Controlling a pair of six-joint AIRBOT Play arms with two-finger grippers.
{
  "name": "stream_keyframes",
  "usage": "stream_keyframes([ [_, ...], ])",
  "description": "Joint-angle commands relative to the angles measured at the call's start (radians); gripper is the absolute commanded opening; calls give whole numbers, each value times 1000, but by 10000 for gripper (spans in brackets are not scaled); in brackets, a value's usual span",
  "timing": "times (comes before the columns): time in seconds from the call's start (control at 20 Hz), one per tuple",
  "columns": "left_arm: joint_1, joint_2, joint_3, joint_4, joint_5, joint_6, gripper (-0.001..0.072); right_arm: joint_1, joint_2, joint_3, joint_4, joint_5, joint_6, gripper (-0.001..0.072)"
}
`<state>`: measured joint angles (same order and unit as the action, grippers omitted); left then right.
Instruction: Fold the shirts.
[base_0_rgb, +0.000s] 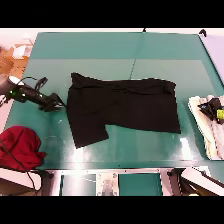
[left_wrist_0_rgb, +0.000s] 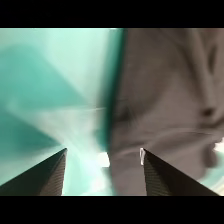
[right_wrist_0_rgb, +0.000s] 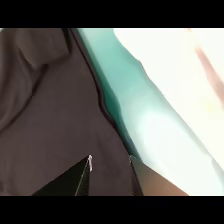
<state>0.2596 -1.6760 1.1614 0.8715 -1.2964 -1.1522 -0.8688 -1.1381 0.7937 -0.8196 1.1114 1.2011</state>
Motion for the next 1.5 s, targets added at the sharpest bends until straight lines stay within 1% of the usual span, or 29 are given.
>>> stream_keyframes([
  [0.0, 8, -19, -69, -169, 14, 123, 536, -31, 34, -61, -1, 29, 2, 293],
  [0.15, -21, -39, -69, -169, 8, 142, 535, -31, 34, -69, -2, 45, 3, 293],
  [0.2, -40, -46, -69, -165, 3, 156, 455, -31, 34, -69, -1, 54, 2, 292],
  [0.25, -57, -51, -69, -163, -2, 169, 266, -31, 34, -69, -2, 63, 2, 293],
  [0.35, -61, -51, -58, -145, -9, 177, 76, -32, 34, -69, -18, 79, 20, 294],
  [0.4, -53, -51, -45, -129, -18, 176, 27, -32, 34, -69, -52, 88, 40, 324],
  [0.45, -40, -50, -29, -116, -36, 173, 26, -32, 34, -69, -110, 97, 72, 425],
  [0.5, -25, -50, -17, -112, -57, 173, 26, -32, 34, -76, -180, 108, 111, 502],
  [0.55, -9, -50, -12, -113, -69, 172, 26, -32, 34, -95, -216, 117, 135, 512],
  [0.7, 4, -50, -13, -108, -71, 158, 26, -30, 29, -210, -177, 98, 150, 512],
  [0.85, 4, -50, -13, -108, -67, 158, 26, -30, -6, -294, -105, 42, 99, 510],
  [1.0, 4, -50, -13, -109, -70, 158, 27, -30, -53, -320, -31, 2, 45, 507],
  [1.05, 4, -50, -13, -109, -69, 158, 26, -30, -66, -324, 1, -9, 17, 487],
  [1.15, 4, -50, -13, -109, -69, 158, 26, -29, -82, -325, 39, -24, -3, 487],
  [1.3, 4, -50, -13, -130, -68, 158, 27, -10, -88, -331, 54, -22, -9, 487],
  [1.35, 4, -50, -13, -140, -65, 158, 26, 12, -88, -336, 54, -23, -9, 465],
  [1.4, 4, -50, -13, -146, -62, 158, 26, 40, -88, -340, 54, -31, -9, 410],
  [1.45, 4, -50, -13, -148, -58, 158, 27, 68, -89, -341, 54, -51, -9, 400],
])
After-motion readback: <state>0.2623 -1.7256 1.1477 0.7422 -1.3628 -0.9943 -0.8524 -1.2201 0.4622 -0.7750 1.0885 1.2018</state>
